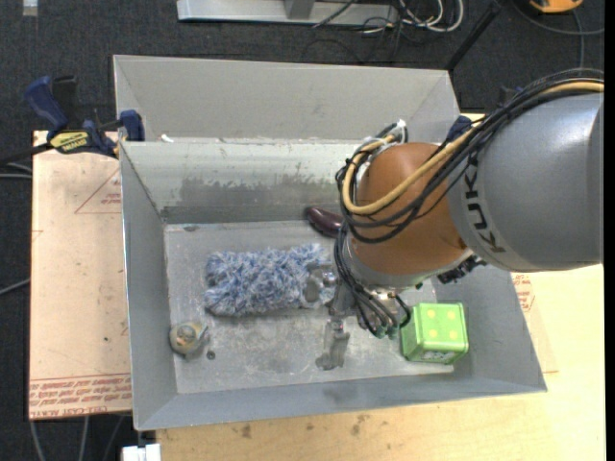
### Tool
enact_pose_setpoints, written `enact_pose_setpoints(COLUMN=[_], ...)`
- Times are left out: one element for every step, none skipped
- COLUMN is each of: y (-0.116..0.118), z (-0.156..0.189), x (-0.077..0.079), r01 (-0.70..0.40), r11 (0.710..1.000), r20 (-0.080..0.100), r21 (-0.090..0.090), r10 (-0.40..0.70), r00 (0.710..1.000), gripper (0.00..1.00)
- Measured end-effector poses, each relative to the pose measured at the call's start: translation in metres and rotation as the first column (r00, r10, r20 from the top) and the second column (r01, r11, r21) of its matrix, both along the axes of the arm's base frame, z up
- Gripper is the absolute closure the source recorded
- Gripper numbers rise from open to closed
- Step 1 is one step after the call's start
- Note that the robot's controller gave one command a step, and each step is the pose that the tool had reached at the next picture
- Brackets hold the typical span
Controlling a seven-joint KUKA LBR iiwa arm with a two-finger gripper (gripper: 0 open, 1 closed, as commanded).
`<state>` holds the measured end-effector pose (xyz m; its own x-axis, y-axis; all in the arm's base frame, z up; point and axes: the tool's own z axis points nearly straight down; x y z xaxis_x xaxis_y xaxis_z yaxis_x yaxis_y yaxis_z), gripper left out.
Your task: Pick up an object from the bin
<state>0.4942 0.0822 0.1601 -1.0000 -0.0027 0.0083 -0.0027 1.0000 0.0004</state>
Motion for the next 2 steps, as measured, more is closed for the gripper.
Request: enact_pose_setpoints(y=[0.0, 0.023], z=[0.004, -0.042], x=[0.002, 0.067], r01=[0.003, -0.102], r11=[1.0, 0.995], r20=[0.008, 0.015], r21=[0.001, 0.001], r10=[-0.003, 0.102], r00=[1.0, 0.995], gripper=[0.0, 0.0])
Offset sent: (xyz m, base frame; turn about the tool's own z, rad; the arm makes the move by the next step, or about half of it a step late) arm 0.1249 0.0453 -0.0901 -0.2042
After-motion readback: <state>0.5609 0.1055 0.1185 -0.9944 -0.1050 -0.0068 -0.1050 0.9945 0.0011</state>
